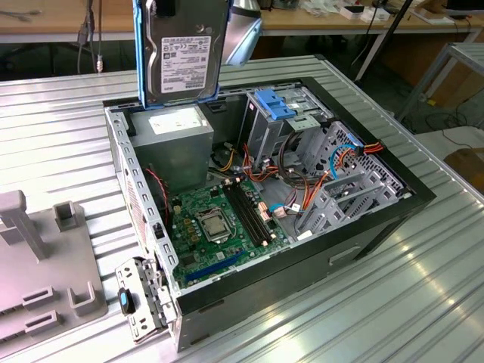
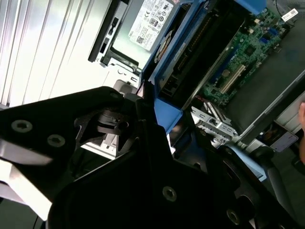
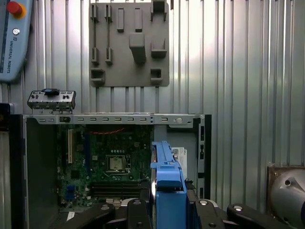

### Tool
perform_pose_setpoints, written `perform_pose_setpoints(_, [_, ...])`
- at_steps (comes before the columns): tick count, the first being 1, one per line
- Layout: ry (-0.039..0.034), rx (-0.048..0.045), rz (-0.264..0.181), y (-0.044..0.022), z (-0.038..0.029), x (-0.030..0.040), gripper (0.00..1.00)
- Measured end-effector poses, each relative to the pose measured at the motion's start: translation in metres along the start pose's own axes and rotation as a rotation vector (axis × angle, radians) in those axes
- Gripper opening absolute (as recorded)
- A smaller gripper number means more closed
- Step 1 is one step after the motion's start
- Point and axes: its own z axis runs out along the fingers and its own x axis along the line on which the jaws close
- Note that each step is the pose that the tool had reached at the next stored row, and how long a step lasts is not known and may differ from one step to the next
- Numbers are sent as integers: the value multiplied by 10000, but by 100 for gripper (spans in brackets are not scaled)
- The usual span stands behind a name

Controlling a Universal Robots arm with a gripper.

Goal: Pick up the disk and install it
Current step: 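Pick up the disk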

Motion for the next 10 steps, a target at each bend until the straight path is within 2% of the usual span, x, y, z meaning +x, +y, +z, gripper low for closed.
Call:
perform_pose_setpoints(6, [2,-2,21,-42,16,103,37])
perform_pose_setpoints(10, [4,-1,33,-61,27,214,37])
